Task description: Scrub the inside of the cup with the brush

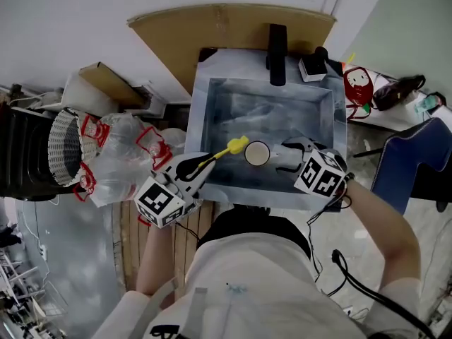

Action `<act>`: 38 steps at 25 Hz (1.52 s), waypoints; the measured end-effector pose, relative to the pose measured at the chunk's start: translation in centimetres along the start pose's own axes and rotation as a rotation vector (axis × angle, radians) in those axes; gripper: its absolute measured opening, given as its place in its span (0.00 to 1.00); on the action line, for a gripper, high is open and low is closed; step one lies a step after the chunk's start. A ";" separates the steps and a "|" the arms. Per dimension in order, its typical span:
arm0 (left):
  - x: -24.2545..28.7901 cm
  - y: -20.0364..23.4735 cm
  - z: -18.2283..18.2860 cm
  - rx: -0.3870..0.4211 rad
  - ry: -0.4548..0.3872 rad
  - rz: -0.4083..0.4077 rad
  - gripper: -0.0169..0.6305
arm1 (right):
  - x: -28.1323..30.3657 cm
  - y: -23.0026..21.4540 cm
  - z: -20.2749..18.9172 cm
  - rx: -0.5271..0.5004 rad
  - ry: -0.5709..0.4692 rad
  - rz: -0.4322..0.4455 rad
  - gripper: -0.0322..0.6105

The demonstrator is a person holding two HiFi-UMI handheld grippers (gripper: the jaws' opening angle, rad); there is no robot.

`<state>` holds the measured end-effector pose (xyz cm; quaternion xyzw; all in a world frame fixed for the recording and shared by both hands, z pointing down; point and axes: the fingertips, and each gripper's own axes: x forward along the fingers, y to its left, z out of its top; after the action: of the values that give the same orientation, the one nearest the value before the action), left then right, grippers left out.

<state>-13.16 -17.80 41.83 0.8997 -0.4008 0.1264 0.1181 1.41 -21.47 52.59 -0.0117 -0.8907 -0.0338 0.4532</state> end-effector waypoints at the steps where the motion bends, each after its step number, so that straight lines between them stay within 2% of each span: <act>1: 0.1 0.2 -0.2 -0.006 0.006 -0.008 0.08 | 0.6 0.0 0.1 0.001 0.008 0.005 0.50; 7: 1.0 1.7 -1.1 -0.061 -0.001 -0.090 0.08 | 3.5 -1.3 -0.6 -0.008 0.084 0.015 0.50; 14: 2.8 2.1 -2.2 -0.005 0.079 -0.212 0.08 | 5.3 -1.2 -1.8 -0.012 0.170 0.044 0.50; 18: 4.0 2.2 -3.2 -0.012 0.118 -0.295 0.08 | 5.9 -0.5 -1.6 0.007 0.191 0.060 0.50; 21: 4.4 1.9 -3.8 -0.010 0.154 -0.332 0.08 | 6.3 0.0 -1.6 -0.016 0.212 0.068 0.49; 22: 4.6 1.7 -3.9 -0.007 0.165 -0.341 0.08 | 6.4 0.0 -1.5 -0.027 0.216 0.070 0.49; 25: 5.1 1.0 -4.4 -0.001 0.204 -0.371 0.08 | 6.7 -0.1 -1.3 -0.047 0.223 0.084 0.40; 30: 5.9 -0.1 -4.3 0.011 0.240 -0.397 0.08 | 7.5 0.2 -1.9 -0.075 0.264 0.143 0.40; 38: 7.2 -0.2 -4.8 -0.033 0.255 -0.380 0.08 | 8.0 0.0 -2.7 -0.042 0.267 0.162 0.35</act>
<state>-9.01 -21.16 48.68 0.9337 -0.2079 0.2080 0.2042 -1.15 -21.70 60.67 -0.0883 -0.8177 -0.0171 0.5685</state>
